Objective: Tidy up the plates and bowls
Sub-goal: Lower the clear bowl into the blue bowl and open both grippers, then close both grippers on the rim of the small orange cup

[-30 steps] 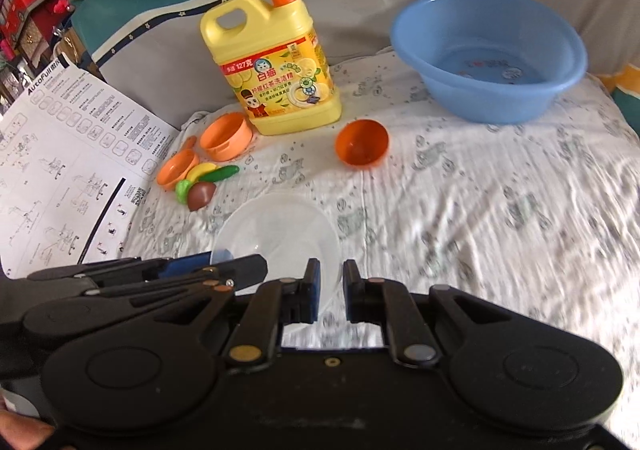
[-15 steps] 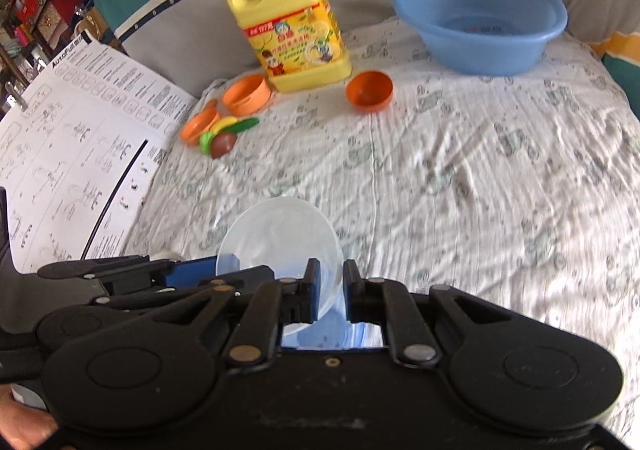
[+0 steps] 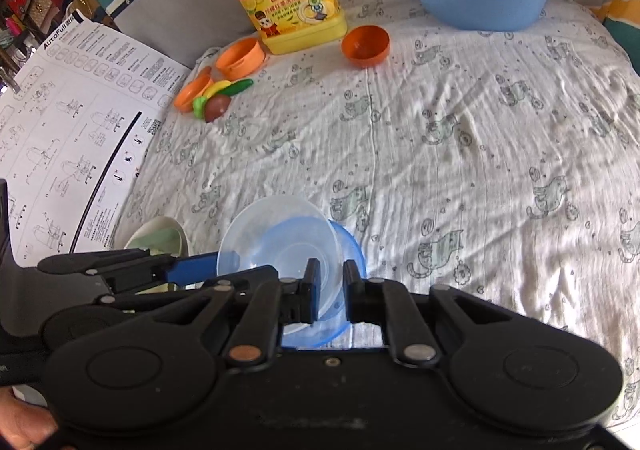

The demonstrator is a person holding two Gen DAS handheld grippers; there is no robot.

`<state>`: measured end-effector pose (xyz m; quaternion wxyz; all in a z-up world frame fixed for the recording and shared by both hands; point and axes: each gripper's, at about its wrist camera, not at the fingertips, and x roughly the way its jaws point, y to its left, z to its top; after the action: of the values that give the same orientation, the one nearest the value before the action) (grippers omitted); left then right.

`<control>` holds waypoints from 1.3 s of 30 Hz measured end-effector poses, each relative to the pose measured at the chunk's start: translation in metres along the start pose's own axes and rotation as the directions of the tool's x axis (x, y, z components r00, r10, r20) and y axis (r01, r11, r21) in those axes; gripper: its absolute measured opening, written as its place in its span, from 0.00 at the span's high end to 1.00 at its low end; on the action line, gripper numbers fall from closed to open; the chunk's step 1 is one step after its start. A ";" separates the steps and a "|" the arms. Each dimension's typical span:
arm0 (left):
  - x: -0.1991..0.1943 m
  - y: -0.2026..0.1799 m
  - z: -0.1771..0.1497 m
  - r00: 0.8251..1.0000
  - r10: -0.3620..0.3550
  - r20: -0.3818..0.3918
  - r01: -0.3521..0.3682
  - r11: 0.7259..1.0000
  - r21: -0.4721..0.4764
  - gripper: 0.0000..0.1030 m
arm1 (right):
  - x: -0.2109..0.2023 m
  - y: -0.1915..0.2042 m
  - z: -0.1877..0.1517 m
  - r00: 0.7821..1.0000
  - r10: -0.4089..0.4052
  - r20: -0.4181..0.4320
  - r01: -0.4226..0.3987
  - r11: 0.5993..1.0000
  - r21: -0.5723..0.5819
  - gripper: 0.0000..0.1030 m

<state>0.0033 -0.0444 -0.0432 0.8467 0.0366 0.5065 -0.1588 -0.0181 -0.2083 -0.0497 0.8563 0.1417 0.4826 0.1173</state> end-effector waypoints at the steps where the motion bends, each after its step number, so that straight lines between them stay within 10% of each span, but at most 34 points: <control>1: 0.001 0.000 0.000 1.000 0.001 -0.003 -0.001 1.000 0.000 0.71 | 0.001 0.000 -0.001 1.000 0.001 -0.003 -0.001 1.000 0.001 0.88; 6: 0.003 0.002 -0.001 1.000 0.006 -0.005 -0.006 1.000 -0.002 0.66 | 0.004 -0.001 -0.001 1.000 0.001 -0.013 -0.001 1.000 0.004 0.86; 10: -0.002 0.007 -0.002 0.998 0.059 0.029 -0.059 0.998 -0.013 0.36 | 0.002 -0.005 0.001 1.000 -0.017 0.004 0.017 1.000 0.023 0.74; 15: -0.012 0.031 -0.005 0.992 0.106 0.071 -0.100 0.991 -0.089 0.00 | -0.006 -0.017 0.002 0.995 -0.083 0.055 0.081 0.995 0.052 0.01; 39: 0.015 0.059 0.049 0.985 0.130 0.114 -0.122 0.990 -0.073 0.00 | 0.019 -0.059 0.059 0.981 -0.172 0.091 0.161 0.980 0.116 0.00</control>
<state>0.0690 -0.0030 -0.0382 0.8845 0.0311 0.4568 -0.0898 0.0455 -0.2644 -0.0563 0.8774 0.1525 0.4547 0.0116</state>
